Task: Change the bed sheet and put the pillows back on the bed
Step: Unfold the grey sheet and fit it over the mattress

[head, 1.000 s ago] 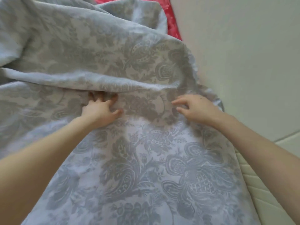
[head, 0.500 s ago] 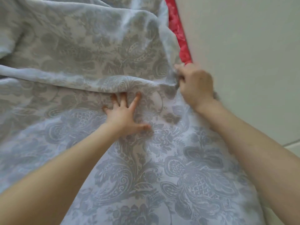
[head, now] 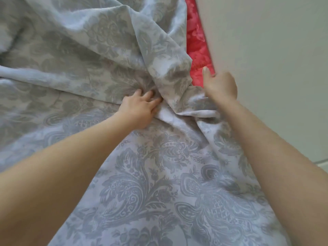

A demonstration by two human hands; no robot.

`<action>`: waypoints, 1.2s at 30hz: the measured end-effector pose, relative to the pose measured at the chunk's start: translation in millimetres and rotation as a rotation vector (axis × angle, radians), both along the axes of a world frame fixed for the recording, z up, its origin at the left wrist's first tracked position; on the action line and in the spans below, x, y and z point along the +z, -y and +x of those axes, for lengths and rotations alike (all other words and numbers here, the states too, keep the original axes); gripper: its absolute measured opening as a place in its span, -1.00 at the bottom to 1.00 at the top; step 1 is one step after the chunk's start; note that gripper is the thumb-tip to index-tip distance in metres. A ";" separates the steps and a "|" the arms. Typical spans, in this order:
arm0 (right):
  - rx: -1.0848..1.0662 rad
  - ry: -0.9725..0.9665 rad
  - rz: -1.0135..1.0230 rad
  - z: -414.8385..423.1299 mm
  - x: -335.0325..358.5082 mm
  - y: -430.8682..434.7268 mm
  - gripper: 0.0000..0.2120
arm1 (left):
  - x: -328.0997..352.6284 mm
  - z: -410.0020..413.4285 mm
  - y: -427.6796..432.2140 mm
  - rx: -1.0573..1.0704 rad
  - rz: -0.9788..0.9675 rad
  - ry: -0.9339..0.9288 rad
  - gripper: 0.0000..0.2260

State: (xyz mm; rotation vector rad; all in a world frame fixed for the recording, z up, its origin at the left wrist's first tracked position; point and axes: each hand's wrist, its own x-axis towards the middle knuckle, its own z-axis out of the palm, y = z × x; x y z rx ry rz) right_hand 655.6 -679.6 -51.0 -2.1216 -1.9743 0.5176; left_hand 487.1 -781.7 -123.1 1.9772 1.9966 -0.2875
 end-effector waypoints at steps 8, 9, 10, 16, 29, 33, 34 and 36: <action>0.001 -0.362 -0.634 -25.7 -11.1 -35.5 -0.57 | -0.7 -2.1 -2.6 0.065 -0.086 0.134 -0.57; -0.051 -0.380 -0.605 -25.0 -12.4 -39.7 -0.61 | 0.1 -3.9 -2.5 0.065 -0.098 0.154 -0.57; -0.124 -0.430 -0.557 -23.3 -11.1 -43.6 -0.65 | 0.7 -5.1 -2.6 0.068 -0.111 0.172 -0.57; -0.227 -0.749 0.142 -6.3 71.1 -115.8 -0.72 | 11.5 -11.1 -10.5 0.176 -0.067 0.292 -0.54; 0.536 0.139 0.065 10.2 16.6 37.6 -0.50 | -13.4 -24.6 -55.5 0.197 -0.144 0.113 -0.38; 0.439 0.254 -0.212 59.4 -31.6 54.0 -0.45 | -9.1 -32.6 -63.0 0.185 -0.230 0.169 -0.41; 0.382 0.186 -0.244 67.2 -41.2 48.0 -0.42 | -7.5 -34.4 -61.3 0.181 -0.241 0.199 -0.42; 0.297 0.086 -0.278 69.9 -56.8 37.5 -0.37 | -5.1 -36.5 -48.2 0.183 -0.214 0.240 -0.46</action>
